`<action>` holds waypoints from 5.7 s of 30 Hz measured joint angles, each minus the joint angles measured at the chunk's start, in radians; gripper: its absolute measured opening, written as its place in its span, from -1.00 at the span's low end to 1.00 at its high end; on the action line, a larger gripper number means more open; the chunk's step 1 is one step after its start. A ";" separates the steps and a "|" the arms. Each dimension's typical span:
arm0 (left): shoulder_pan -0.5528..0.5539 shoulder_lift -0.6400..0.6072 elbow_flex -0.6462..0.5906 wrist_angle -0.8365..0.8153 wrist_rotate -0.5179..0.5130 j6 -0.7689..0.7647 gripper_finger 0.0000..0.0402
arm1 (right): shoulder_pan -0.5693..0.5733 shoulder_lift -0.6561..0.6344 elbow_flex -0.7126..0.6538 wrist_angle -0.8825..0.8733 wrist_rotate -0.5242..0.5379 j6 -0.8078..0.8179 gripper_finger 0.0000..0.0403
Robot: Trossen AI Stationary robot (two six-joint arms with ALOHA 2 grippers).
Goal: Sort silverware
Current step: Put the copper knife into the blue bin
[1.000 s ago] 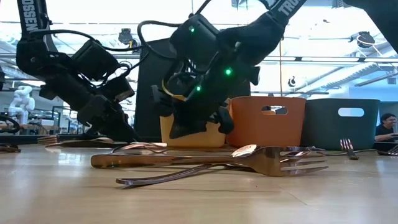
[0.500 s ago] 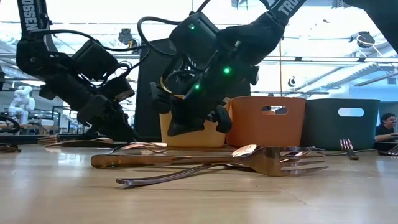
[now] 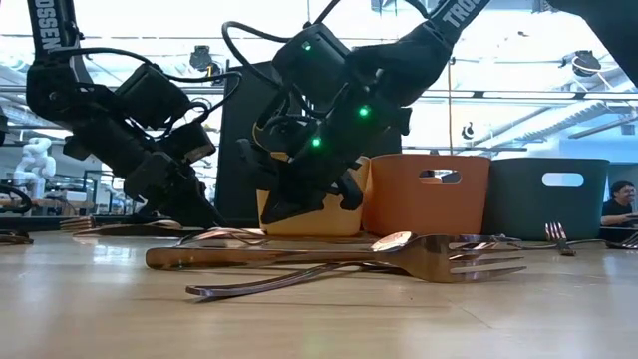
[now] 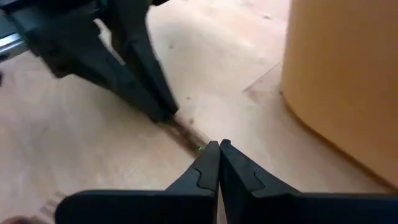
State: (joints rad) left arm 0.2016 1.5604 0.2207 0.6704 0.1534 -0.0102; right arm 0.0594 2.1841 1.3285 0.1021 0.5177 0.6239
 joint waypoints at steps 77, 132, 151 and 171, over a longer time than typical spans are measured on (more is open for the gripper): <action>-0.009 -0.001 0.001 -0.025 0.022 0.025 -0.90 | 0.050 -0.011 0.000 0.108 -0.080 -0.258 -1.00; -0.047 -0.073 0.002 -0.077 0.022 0.148 -0.44 | -0.004 0.080 0.003 0.057 -0.230 -0.358 -0.99; -0.047 -0.074 0.003 -0.153 -0.020 0.102 -0.69 | 0.001 0.045 -0.002 0.057 -0.235 -0.405 -1.00; -0.048 -0.072 0.001 -0.155 -0.013 0.117 -0.97 | 0.000 0.041 -0.003 0.084 -0.201 -0.363 -0.55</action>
State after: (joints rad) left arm 0.1535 1.4879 0.2218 0.5153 0.1403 0.1066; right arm 0.0598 2.2251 1.3258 0.1865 0.3165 0.2612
